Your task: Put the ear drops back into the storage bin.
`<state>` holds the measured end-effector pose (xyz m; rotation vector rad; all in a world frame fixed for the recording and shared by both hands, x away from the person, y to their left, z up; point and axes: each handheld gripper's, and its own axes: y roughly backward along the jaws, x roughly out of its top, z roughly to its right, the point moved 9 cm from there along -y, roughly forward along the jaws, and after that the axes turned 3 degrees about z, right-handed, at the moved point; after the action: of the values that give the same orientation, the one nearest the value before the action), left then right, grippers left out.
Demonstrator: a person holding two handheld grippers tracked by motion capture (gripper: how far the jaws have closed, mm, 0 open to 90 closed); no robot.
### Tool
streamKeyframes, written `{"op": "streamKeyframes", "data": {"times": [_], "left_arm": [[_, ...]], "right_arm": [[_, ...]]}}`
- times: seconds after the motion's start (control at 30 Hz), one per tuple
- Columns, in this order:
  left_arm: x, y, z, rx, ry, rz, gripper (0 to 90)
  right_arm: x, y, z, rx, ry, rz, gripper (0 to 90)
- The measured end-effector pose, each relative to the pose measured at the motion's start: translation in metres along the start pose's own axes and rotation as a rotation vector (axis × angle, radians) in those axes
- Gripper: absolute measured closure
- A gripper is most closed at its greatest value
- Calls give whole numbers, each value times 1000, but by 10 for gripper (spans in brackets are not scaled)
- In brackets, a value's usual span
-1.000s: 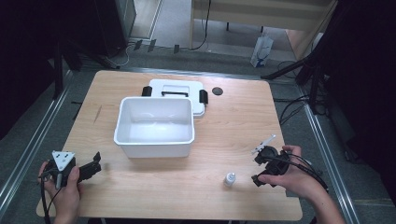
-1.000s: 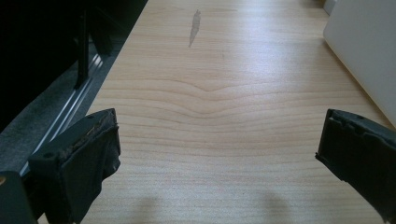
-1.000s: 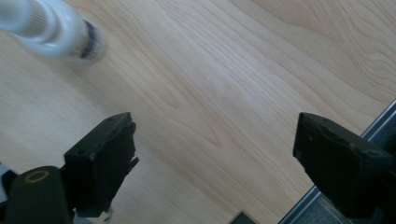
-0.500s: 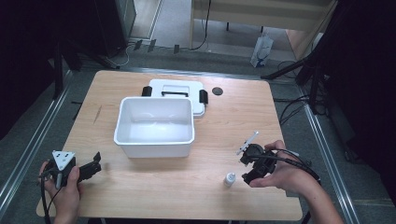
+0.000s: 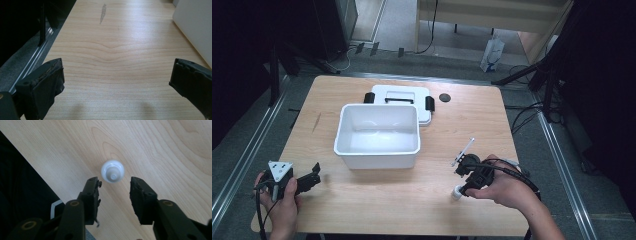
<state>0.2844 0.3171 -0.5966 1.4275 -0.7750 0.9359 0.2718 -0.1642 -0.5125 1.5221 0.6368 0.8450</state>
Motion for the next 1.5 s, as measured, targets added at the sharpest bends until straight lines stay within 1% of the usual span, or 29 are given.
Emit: {"op": "streamKeyframes", "data": {"times": [0.07, 0.13, 0.2, 0.23, 0.33, 0.4, 0.43, 0.5, 0.53, 0.57, 0.63, 0.7, 0.8, 0.87, 0.97, 1.0, 1.13, 1.2, 1.33, 1.5], "left_arm": [[0, 0, 0, 0, 0, 0, 0], [0, 0, 0, -1, -1, -2, 0], [0, 0, 0, -1, 0, -2, 0], [0, 0, 0, -1, -1, -3, 0], [0, 0, 0, -3, -1, -2, 0], [0, 0, 0, -2, -1, -3, 0], [0, 0, 0, -2, -1, -2, 0], [0, 0, 0, -3, -1, -2, 0], [0, 0, 0, -2, -1, -3, 0], [0, 0, 0, -2, -1, -2, 0], [0, 0, 1, -2, -1, -2, 0], [0, 0, 1, -2, -2, -3, 0], [0, 0, 1, -1, -2, -5, 0], [0, 0, 1, -1, -3, -5, 0], [0, 0, 1, 0, -3, -5, 0], [0, 0, 1, 0, -2, -5, 0], [0, 0, 1, -1, -3, -6, 0], [0, 0, 1, -1, -1, -5, 0], [0, -1, 1, 0, -1, -5, 0], [0, 0, 1, -2, 0, -6, 0]], "right_arm": [[3, -4, 1, -16, 5, 1, 639], [5, -7, 0, -27, -3, -2, 646], [6, -12, -1, -28, 9, -10, 640], [6, -14, -2, -15, 13, -20, 635], [6, -22, -3, -31, 12, -37, 669], [7, -25, -1, -41, 17, -36, 682], [7, -28, -1, -37, 6, -38, 686], [7, -32, -1, -40, 16, -47, 696], [6, -33, -1, -39, 13, -52, 695], [7, -33, -1, -33, 8, -48, 711], [6, -33, 0, -35, 10, -46, 717], [6, -33, 0, -31, -3, -46, 719], [4, -32, 0, -34, 17, -51, 722], [4, -31, 0, -39, 25, -55, 723], [7, -27, 1, -42, 44, -45, 723], [8, -25, 2, -43, 47, -49, 724], [14, -16, 4, -49, 70, -37, 723], [18, -11, 7, -57, 73, -29, 723], [31, 2, 11, -57, 83, -11, 724], [48, 16, 15, -69, 101, 6, 724]]}}
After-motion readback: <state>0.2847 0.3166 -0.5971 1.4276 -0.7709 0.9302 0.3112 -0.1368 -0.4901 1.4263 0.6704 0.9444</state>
